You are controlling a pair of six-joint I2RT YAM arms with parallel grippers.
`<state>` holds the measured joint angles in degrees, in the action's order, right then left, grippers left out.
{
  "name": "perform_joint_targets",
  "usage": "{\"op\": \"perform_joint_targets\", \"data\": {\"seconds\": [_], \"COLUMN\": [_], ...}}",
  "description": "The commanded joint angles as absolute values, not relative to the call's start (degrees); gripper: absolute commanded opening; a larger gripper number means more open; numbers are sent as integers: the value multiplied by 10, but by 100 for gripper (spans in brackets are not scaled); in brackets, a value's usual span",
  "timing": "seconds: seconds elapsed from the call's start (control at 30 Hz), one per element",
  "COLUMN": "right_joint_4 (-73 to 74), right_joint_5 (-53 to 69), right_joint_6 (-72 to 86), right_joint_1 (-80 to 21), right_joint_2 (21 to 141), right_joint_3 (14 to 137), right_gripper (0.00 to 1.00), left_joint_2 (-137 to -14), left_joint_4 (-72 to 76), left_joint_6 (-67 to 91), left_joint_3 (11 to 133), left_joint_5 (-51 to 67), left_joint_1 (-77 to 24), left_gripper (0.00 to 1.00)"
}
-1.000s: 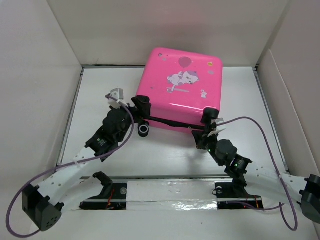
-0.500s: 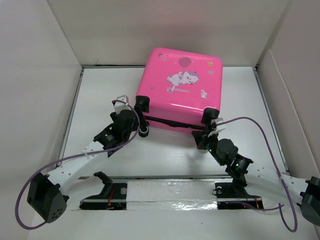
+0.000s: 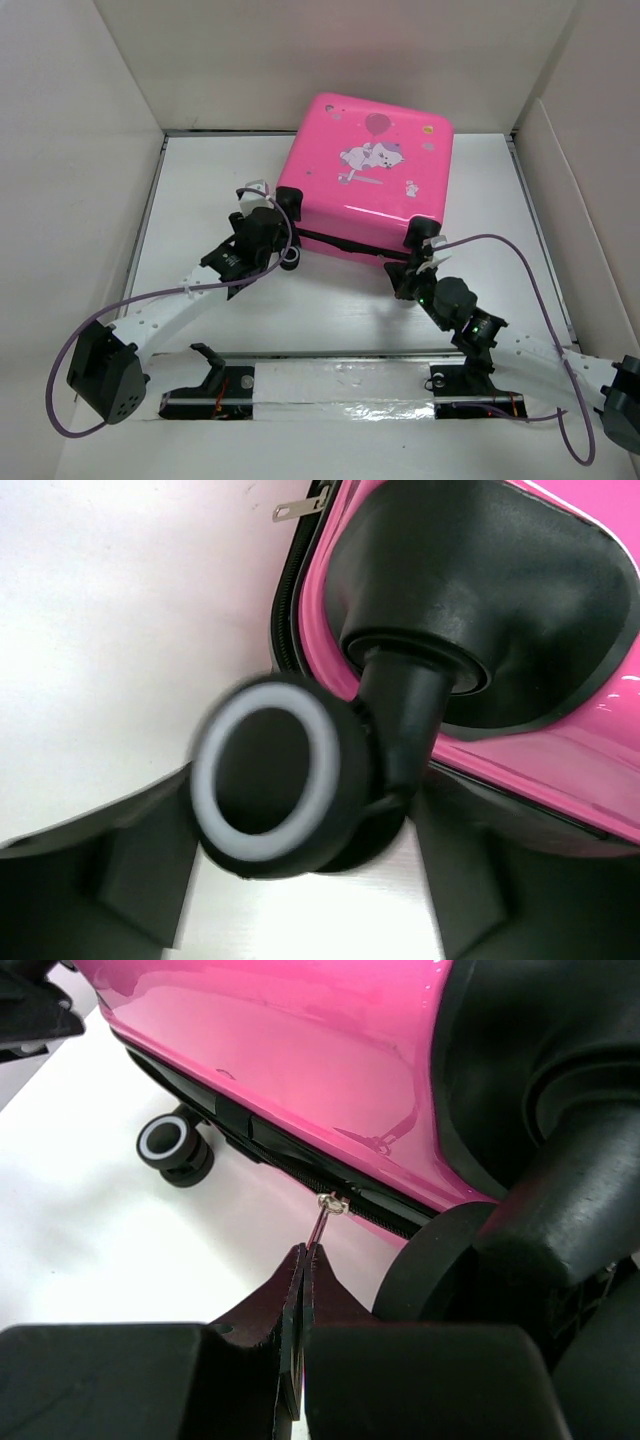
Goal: Pack the luggage
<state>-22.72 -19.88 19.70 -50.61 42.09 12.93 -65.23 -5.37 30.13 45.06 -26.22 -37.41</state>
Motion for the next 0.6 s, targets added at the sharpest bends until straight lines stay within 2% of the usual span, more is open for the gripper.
{"op": "perform_joint_targets", "data": {"seconds": [0.0,0.07,0.2,0.33,0.43,0.47,0.53,0.57], "right_joint_4": [-282,-285,-289,-288,-287,-287,-286,-286], "right_joint_5": [-166,-165,-161,-162,-161,-162,-160,-161], "right_joint_6": [198,198,198,199,199,199,199,199], "right_joint_1": [-510,-510,-510,-510,-510,-510,-510,-510], "right_joint_2": [417,419,421,415,409,407,404,404], "right_joint_3": [155,155,152,150,149,148,148,148], "right_gripper": [0,0,0,0,0,0,0,0], "left_joint_2": [-636,-622,-643,-682,-699,-702,-705,-704], "left_joint_4": [-29,-26,-25,-17,-12,-12,-10,-11], "left_joint_6": [294,291,284,274,268,268,265,265], "left_joint_3": [471,467,483,501,510,512,512,513], "left_joint_5": [-274,-272,-261,-249,-234,-232,-225,-224], "left_joint_1": [-376,-376,-370,-370,-358,-358,-358,-358], "left_gripper": [80,83,83,74,54,38,21,4]}}
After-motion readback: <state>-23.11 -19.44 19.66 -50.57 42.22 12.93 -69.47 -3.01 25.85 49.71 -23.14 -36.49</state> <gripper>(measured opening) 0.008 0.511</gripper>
